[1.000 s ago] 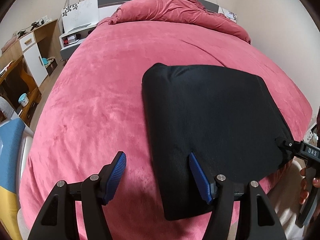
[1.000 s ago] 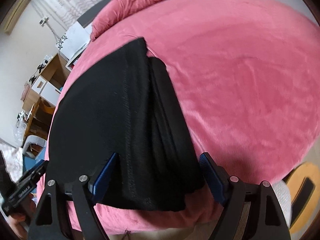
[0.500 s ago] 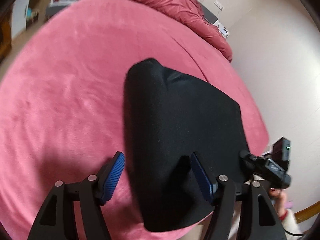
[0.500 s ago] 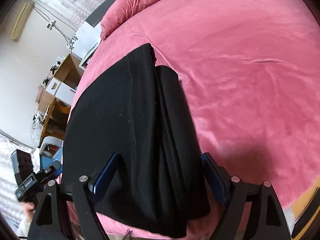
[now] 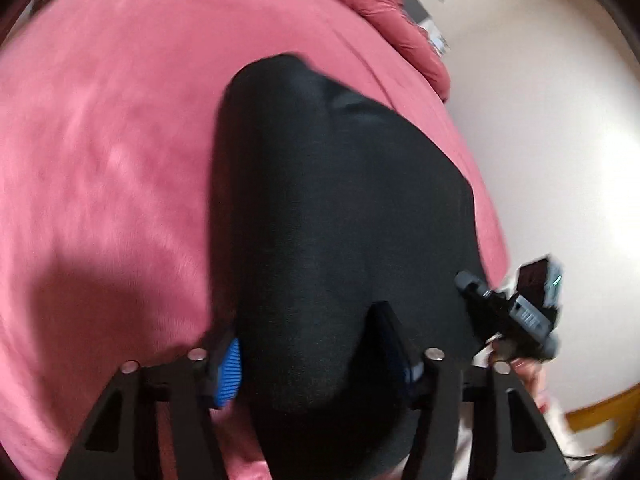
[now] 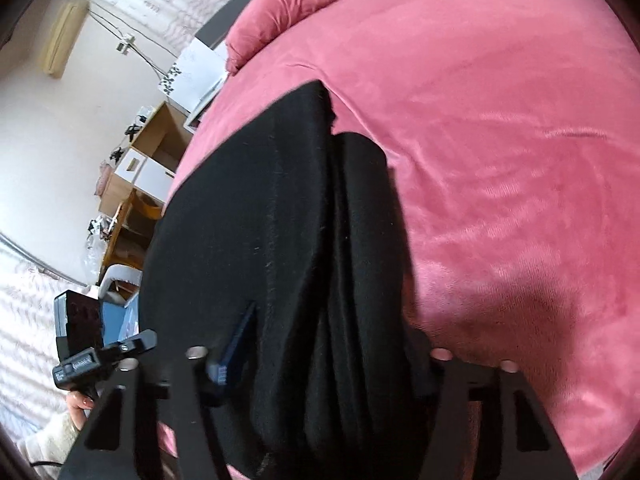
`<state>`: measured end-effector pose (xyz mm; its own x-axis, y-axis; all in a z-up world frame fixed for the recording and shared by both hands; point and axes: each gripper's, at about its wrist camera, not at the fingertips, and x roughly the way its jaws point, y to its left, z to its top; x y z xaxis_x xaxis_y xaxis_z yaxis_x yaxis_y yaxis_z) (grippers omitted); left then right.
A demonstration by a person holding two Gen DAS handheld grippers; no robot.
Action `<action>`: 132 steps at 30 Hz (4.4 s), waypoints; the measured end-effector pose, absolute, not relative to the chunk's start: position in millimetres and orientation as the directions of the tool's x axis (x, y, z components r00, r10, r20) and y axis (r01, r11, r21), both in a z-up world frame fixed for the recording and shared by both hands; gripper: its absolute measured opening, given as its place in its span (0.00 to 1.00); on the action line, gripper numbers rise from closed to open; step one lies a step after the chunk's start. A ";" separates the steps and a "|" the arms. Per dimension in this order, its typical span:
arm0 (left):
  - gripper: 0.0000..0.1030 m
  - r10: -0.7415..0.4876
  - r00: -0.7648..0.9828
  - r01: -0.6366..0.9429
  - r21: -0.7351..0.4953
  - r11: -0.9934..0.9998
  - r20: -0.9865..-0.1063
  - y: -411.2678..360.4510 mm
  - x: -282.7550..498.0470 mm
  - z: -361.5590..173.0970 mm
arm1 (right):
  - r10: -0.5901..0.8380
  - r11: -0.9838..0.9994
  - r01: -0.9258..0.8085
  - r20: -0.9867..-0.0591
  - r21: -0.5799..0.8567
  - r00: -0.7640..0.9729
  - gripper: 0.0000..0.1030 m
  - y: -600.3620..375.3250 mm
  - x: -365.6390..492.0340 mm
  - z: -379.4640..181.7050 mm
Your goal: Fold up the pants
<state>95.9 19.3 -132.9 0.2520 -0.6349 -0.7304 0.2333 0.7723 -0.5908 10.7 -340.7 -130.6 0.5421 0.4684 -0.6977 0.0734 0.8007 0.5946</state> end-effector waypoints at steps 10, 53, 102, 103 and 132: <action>0.35 -0.591 0.394 0.377 -0.463 0.802 -0.704 0.9 104.6 -66.0 | 0.464 0.827 -0.064 -0.614 0.558 0.639 0.43 -319.3 32.9 -78.0; 0.66 -0.092 0.633 0.131 -0.010 0.991 -0.769 19.3 89.3 -142.0 | 0.076 0.924 0.223 -0.723 0.310 0.687 0.93 -263.7 41.3 -116.6; 0.66 0.029 0.772 0.004 0.049 0.999 -0.635 9.9 -12.5 -82.8 | -0.032 0.996 0.076 -0.576 0.052 0.817 1.00 -183.6 -69.9 -68.3; 0.66 0.026 0.772 0.006 0.048 0.999 -0.635 10.4 -12.7 -82.7 | -0.032 0.995 0.078 -0.576 0.055 0.817 1.00 -184.4 -69.9 -68.3; 0.66 0.013 0.771 0.026 0.052 0.998 -0.636 9.3 -14.6 -85.0 | -0.023 0.994 0.082 -0.594 0.072 0.804 1.00 -187.0 -67.7 -72.7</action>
<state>-14.6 9.3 -85.0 0.7713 0.0125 -0.6363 0.0264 0.9983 0.0517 -67.7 -187.0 -72.7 0.8043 -0.0231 -0.5938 0.0819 0.9940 0.0722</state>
